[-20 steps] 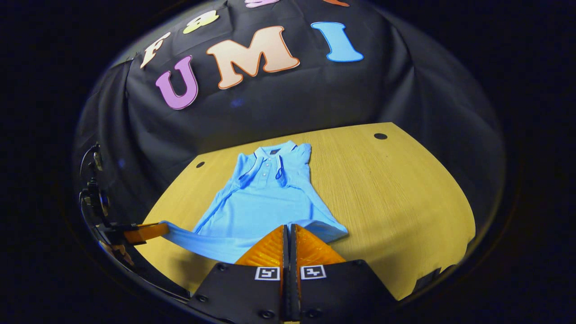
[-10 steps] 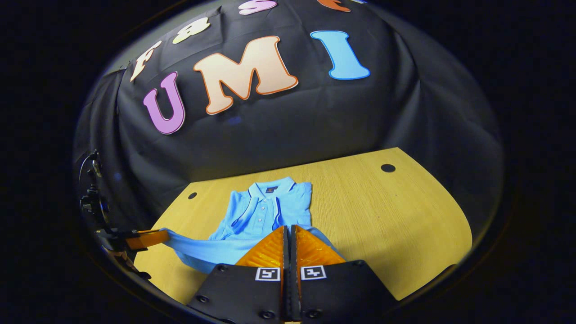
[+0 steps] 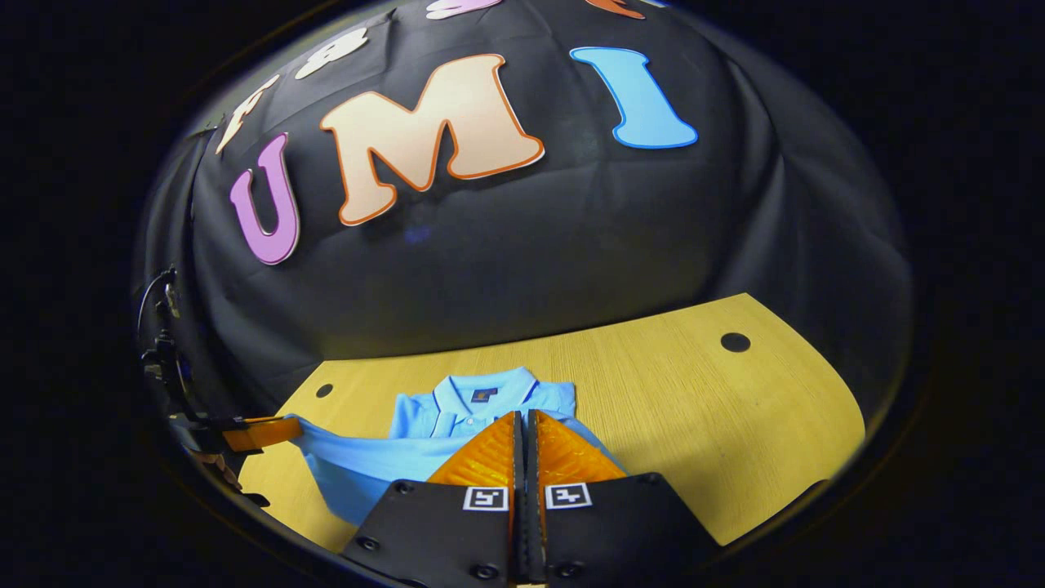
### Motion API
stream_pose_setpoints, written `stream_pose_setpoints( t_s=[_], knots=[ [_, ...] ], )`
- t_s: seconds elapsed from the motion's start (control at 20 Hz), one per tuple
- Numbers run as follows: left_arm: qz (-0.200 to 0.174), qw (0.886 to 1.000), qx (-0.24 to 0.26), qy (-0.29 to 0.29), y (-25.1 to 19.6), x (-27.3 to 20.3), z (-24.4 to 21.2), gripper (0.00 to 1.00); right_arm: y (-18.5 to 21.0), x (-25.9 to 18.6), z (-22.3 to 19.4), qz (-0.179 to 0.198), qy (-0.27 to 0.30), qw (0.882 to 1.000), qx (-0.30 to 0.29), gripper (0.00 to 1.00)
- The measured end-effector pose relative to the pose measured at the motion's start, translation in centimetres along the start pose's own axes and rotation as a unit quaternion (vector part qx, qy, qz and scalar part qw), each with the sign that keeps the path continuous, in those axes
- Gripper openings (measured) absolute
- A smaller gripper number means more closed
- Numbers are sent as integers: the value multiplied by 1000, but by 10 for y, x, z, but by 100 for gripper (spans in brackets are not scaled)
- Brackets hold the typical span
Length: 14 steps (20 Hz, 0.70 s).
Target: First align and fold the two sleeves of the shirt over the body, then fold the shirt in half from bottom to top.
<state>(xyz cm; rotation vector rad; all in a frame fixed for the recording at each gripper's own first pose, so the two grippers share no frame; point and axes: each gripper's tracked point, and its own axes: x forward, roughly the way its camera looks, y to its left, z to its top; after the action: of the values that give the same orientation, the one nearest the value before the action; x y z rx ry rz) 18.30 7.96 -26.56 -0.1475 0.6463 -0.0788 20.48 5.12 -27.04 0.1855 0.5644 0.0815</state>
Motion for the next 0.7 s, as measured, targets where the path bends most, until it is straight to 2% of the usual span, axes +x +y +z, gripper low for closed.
stream_pose_setpoints(
  t_s=[0.35, 0.5, 0.7],
  knots=[
    [2, 1000, 17, -6, 13, 84, 21, 0, -13, 92, 9, -35, -15, 999, 8, 2],
    [12, 1000, 3, -9, 24, 122, 20, 0, -15, 134, -8, -51, -3, 999, 13, 2],
    [25, 999, 27, 1, 34, 155, 5, 0, -24, 169, -41, -74, 26, 997, 2, 2]
  ],
)
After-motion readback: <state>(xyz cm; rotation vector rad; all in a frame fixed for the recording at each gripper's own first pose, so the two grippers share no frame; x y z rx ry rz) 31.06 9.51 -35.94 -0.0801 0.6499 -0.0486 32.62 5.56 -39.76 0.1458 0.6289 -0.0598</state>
